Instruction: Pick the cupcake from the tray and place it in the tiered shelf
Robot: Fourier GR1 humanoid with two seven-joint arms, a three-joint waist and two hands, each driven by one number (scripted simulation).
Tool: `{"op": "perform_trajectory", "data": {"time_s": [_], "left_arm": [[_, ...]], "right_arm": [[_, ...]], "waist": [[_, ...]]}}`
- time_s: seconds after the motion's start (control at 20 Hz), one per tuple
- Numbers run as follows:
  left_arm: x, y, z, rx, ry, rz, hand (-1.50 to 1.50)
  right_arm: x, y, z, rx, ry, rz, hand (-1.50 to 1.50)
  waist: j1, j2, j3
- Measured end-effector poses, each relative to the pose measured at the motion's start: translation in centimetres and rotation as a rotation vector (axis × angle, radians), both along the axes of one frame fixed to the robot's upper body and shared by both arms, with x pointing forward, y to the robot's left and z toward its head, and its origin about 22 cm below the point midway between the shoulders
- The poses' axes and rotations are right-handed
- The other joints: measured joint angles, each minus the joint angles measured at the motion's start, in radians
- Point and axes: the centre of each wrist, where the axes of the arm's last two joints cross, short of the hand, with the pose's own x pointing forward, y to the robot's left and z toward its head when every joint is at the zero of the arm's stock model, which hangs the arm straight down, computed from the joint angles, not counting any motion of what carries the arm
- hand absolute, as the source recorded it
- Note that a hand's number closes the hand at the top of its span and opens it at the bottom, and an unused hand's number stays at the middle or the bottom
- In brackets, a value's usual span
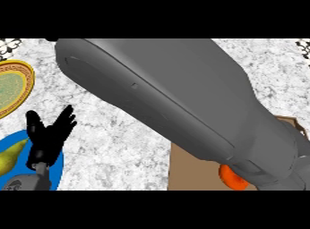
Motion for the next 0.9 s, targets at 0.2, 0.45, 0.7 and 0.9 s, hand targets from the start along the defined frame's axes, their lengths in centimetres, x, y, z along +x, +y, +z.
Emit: {"op": "perform_trajectory", "data": {"time_s": [0.2,0.45,0.7,0.9], "left_arm": [[-0.2,0.4,0.1,-0.005,-0.002,0.004,0.0],[0.1,0.2,0.1,-0.003,-0.007,0.0,0.0],[0.2,0.0,0.2,-0.006,-0.008,-0.009,0.0],[0.6,-0.5,0.5,-0.007,-0.004,-0.005,0.0]], "right_arm": [[1.9,-0.4,-0.2,-0.029,0.052,-0.011,1.5],[4.1,-0.9,-1.0,-0.061,0.091,-0.034,1.5],[6.1,-1.6,-2.5,-0.074,0.1,-0.06,1.5],[7.4,-1.9,-3.8,-0.086,0.09,-0.074,1.5]], "waist": [[-0.002,0.002,0.0],[-0.001,0.005,0.001],[0.004,0.007,0.001],[0.006,0.008,0.0]]}}
